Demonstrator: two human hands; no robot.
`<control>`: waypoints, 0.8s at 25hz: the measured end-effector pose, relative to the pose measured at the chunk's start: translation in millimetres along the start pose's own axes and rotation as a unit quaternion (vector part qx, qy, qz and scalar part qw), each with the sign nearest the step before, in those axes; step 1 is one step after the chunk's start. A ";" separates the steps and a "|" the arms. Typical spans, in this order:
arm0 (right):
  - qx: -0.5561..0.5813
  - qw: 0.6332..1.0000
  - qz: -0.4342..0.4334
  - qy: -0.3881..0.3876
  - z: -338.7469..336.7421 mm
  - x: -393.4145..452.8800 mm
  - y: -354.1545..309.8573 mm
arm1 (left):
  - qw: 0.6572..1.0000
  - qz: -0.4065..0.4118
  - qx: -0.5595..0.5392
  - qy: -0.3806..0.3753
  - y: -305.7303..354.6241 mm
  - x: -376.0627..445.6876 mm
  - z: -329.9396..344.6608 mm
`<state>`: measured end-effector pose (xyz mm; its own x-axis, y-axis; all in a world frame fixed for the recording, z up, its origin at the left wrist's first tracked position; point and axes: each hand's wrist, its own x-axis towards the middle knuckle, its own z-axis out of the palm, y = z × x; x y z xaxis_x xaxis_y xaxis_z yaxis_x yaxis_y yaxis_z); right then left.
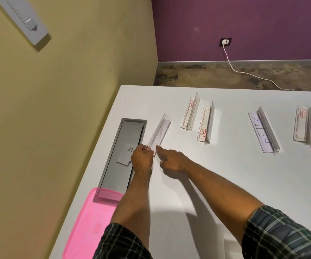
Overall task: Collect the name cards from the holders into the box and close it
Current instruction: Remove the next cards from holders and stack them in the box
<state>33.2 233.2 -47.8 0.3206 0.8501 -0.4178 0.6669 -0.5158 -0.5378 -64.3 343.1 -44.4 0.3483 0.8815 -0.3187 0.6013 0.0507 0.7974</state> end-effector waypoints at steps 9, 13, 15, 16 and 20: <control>-0.159 0.964 -0.002 0.213 -36.3 -98.4 52.6 | 0.986 -0.082 -0.082 -0.118 39.6 -61.4 -35.6; -0.224 0.952 0.015 0.208 -41.7 -170.6 87.1 | 0.964 -0.111 -0.085 -0.227 51.1 -109.1 -42.3; -0.240 0.948 0.018 0.206 -47.1 -200.7 95.9 | 0.951 -0.120 -0.103 -0.264 57.1 -129.2 -41.2; -0.245 0.947 0.011 0.207 -50.7 -215.3 98.9 | 0.944 -0.125 -0.114 -0.284 61.3 -139.5 -41.1; -0.271 0.935 -0.019 0.228 -60.5 -262.6 108.5 | 0.922 -0.138 -0.099 -0.348 75.3 -181.1 -34.9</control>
<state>62.1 -39.6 47.9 0.4602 0.8876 0.0171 0.8872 -0.4592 -0.0441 -107.1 203.7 91.2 0.6200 0.3110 -0.7204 0.6167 0.3745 0.6924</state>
